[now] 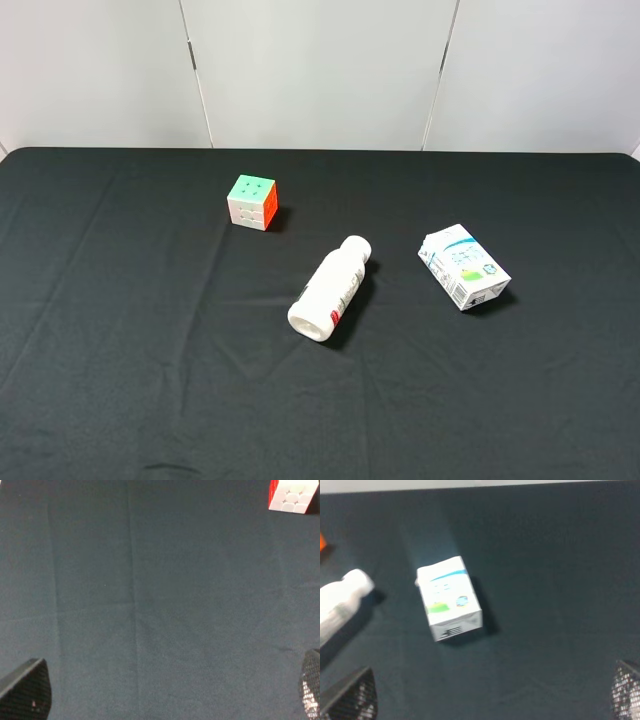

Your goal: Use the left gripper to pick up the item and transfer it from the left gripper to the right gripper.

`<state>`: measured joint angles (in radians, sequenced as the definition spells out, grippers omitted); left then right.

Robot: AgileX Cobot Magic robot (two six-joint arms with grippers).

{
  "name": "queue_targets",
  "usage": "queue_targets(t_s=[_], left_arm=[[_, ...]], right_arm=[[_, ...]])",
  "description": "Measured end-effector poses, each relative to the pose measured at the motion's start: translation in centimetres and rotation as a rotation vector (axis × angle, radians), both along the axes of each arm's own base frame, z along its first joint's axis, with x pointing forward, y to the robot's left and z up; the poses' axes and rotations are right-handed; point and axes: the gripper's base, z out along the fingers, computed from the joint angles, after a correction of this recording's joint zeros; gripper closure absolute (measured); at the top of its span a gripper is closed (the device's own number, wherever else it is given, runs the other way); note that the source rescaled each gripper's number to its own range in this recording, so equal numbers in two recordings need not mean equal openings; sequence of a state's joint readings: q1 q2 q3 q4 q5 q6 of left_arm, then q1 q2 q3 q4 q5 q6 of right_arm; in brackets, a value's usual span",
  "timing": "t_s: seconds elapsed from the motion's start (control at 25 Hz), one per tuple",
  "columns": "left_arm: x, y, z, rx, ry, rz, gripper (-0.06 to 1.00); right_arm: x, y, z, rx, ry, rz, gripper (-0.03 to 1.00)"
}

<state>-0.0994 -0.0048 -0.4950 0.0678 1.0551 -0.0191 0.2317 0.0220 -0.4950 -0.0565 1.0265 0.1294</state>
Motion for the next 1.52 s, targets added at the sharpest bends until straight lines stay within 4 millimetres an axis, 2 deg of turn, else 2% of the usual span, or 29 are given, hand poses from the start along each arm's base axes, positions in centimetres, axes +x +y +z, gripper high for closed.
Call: queue_targets(t_s=[0.24, 0.52, 0.96, 1.24, 1.52], left_arm=[[0.00, 0.00, 0.00, 0.000, 0.000, 0.000, -0.06], [0.00, 0.00, 0.00, 0.000, 0.000, 0.000, -0.06], [0.00, 0.00, 0.00, 0.000, 0.000, 0.003, -0.06], [-0.03, -0.10, 0.00, 0.000, 0.000, 0.090, -0.06], [-0.03, -0.11, 0.00, 0.000, 0.000, 0.097, -0.06]], right_arm=[[-0.49, -0.04, 0.00, 0.004, -0.026, -0.179, -0.03], [-0.56, 0.03, -0.01, 0.005, -0.027, -0.300, -0.03], [-0.56, 0.06, -0.01, 0.007, -0.027, -0.306, -0.03], [-0.56, 0.06, -0.01, 0.007, -0.027, -0.306, -0.03], [-0.56, 0.06, -0.01, 0.007, -0.027, -0.306, -0.03]])
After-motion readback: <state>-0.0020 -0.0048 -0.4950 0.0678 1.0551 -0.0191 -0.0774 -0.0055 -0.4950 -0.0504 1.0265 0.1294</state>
